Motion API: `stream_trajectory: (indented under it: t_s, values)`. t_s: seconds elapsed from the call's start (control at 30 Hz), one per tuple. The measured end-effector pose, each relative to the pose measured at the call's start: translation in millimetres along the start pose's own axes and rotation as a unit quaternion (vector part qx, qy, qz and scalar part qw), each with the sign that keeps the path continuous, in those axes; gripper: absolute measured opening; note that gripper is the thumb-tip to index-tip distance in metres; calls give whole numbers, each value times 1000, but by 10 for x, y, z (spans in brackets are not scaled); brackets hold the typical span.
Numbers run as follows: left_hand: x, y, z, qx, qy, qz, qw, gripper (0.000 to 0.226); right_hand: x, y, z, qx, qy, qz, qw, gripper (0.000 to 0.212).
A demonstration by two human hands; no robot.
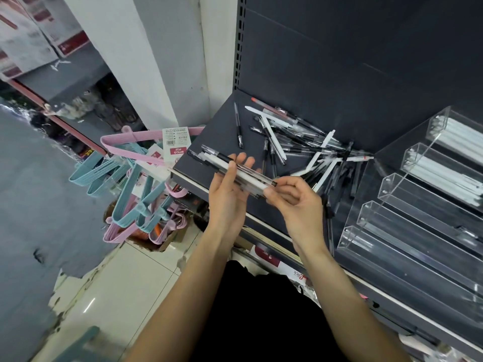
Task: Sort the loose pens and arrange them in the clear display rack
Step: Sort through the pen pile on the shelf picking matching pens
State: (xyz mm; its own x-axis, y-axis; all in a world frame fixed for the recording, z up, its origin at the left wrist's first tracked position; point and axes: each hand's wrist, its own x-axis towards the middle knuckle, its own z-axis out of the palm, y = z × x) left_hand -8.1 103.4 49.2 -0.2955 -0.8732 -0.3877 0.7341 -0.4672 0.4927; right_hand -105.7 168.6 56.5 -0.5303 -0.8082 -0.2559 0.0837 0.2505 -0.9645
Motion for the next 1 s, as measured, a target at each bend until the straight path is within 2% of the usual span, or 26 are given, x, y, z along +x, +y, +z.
stream_trajectory:
  t_s: [0.17,0.37,0.53,0.63,0.73,0.83,0.93,1.0]
  values:
    - [-3,-4,10,-63,-34,7,997,21,-37,-40,13,42,3,-1,999,15]
    - [38,-9,6,-43,-74,6,996,28,-45,4,16,38,32,-7,999,11]
    - [152,120,-130,-78,-26,29,996,23,-35,62,-217,-29,51,-10,998,17]
    - [190,234,-242,27,-8,30,999,23,39,-91,-476,-47,74,-53,995,24]
    - [133,221,-273,160,-49,-36,985,25,188,-349,-599,-85,34,-122,988,27]
    - [53,140,-230,197,-110,-104,969,29,391,-590,-501,-157,-40,-139,977,38]
    - [-9,26,-144,208,-155,-147,955,31,593,-673,-248,-218,-115,-143,958,22]
    - [-36,-32,-103,205,-166,-165,950,31,684,-638,-125,-248,-137,-139,949,16]
